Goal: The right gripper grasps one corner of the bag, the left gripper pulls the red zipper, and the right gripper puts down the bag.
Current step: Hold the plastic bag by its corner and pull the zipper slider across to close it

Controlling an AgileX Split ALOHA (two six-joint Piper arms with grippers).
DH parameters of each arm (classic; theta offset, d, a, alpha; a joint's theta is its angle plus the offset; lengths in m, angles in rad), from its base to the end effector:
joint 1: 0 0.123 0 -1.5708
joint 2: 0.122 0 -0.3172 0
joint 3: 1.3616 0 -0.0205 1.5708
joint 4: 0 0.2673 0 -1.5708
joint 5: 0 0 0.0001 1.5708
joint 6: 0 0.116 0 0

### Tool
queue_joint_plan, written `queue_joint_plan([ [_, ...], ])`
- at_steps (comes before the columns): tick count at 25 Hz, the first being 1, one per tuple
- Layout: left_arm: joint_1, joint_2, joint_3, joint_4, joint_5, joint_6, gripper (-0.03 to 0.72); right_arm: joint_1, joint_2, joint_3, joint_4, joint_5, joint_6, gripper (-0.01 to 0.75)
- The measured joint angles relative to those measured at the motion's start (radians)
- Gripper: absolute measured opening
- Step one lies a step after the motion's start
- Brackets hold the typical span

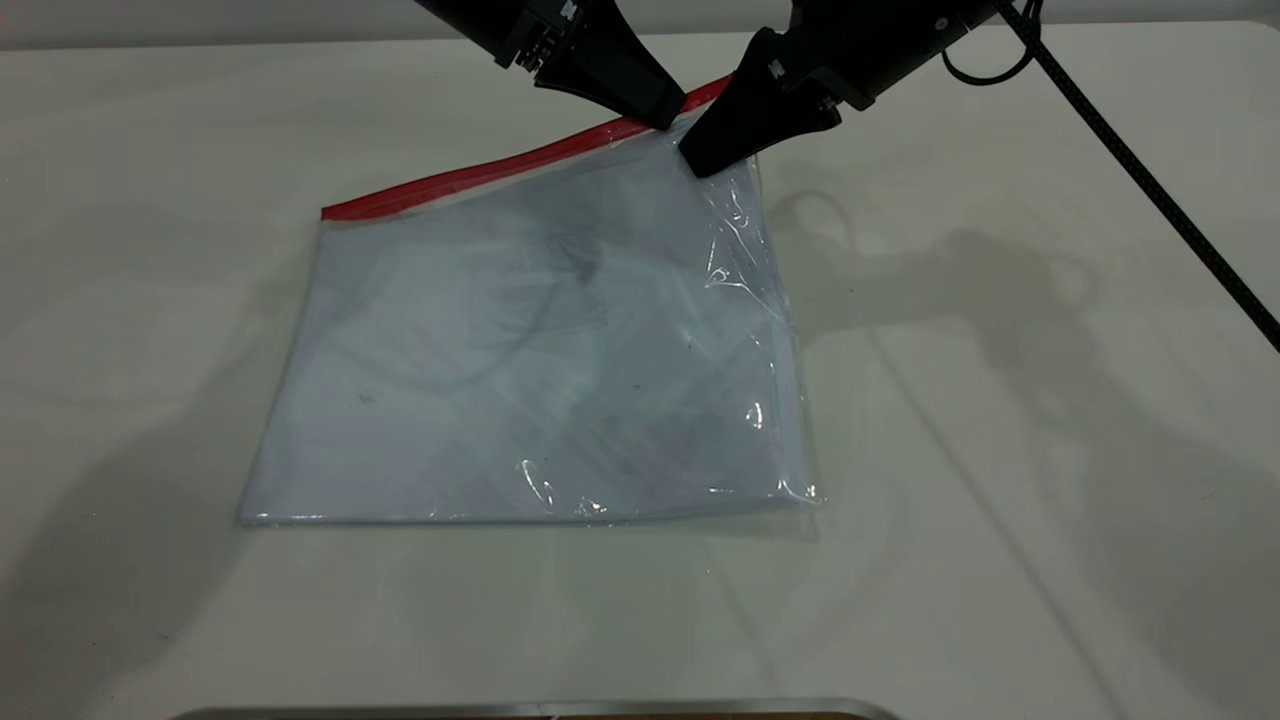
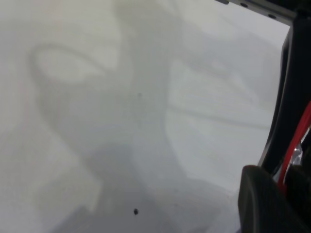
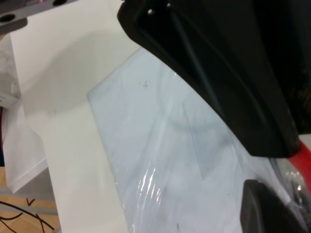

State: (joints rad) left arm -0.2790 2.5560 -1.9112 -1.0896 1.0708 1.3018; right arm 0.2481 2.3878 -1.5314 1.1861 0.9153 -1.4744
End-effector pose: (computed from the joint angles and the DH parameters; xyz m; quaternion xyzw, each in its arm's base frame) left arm 0.4977 -0.2365 0.0714 0.4236 0.7873 -0.4023 0.1975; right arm 0.4531 0.2028 0.0652 -0.3901 0.8165 0.3730 0.2049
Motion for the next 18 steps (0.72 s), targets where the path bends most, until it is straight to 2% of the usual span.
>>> queue_joint_plan([
  [2,0.0,0.0,0.0,-0.005,-0.004,0.004,0.134,0.0,0.0,0.0,0.001,0.0,0.0,0.034],
  [6,0.0,0.0,0.0,-0.009,-0.004,0.007,0.058,-0.006,0.0,0.0,0.006,-0.001,0.0,0.034],
  [18,0.025,0.0,0.0,-0.004,0.02,0.012,0.053,-0.025,-0.021,0.0,0.019,0.033,-0.003,0.034],
])
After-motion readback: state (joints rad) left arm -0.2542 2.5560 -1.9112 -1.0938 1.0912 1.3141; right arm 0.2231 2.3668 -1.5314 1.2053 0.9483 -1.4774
